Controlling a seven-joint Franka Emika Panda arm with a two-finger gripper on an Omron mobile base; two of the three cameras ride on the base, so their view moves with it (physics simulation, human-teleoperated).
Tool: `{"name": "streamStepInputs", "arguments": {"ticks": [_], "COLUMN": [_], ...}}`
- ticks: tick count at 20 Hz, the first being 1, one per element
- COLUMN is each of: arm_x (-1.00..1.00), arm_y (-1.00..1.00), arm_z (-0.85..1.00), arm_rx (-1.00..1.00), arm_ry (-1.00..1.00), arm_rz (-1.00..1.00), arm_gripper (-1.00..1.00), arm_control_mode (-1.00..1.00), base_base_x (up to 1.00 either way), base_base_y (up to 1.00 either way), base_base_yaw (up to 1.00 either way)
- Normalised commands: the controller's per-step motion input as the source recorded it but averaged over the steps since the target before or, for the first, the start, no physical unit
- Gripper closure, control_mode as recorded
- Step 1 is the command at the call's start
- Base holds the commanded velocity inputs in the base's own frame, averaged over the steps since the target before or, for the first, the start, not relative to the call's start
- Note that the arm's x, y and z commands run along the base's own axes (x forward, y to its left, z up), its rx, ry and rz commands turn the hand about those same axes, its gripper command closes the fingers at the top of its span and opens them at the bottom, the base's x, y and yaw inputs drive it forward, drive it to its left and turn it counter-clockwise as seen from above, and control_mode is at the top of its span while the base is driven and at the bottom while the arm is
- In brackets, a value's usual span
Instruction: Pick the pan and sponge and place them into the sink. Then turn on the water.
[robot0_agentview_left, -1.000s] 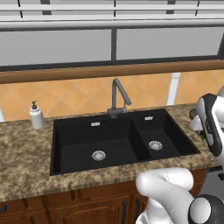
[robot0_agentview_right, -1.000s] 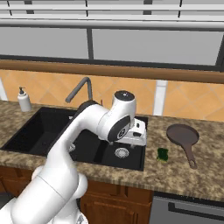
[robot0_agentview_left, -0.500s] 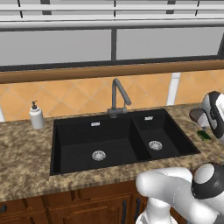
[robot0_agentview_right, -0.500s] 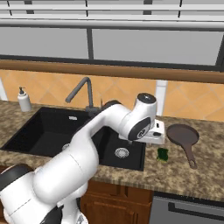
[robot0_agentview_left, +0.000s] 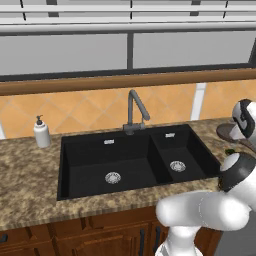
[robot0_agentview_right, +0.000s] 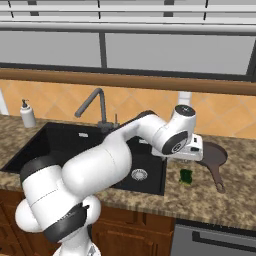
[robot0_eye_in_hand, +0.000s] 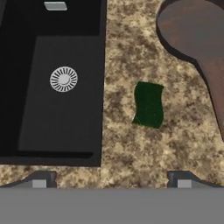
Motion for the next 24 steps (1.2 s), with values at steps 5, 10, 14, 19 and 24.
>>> {"name": "streamStepInputs", "arguments": {"ticks": [5,10,14,19,24], "arm_x": [0.22,0.20,0.06,0.01,0.03], "arm_y": [-0.39,-0.43,-0.42,-0.41,-0.31], "arm_z": [-0.12,-0.42,-0.20,0.00,-0.06], "arm_rx": [0.00,0.00,0.00,0.01,0.00], "arm_ry": [-0.02,0.00,0.00,0.00,0.00], "arm_rz": [0.05,0.05,0.04,0.01,0.01], "arm_gripper": [-1.00,-1.00,-1.00,-1.00,-1.00], "arm_control_mode": [-1.00,-1.00,-1.00,-1.00,-1.00], "base_base_x": [0.00,0.00,0.00,0.00,0.00], "base_base_y": [0.00,0.00,0.00,0.00,0.00], "base_base_yaw": [0.00,0.00,0.00,0.00,0.00]}}
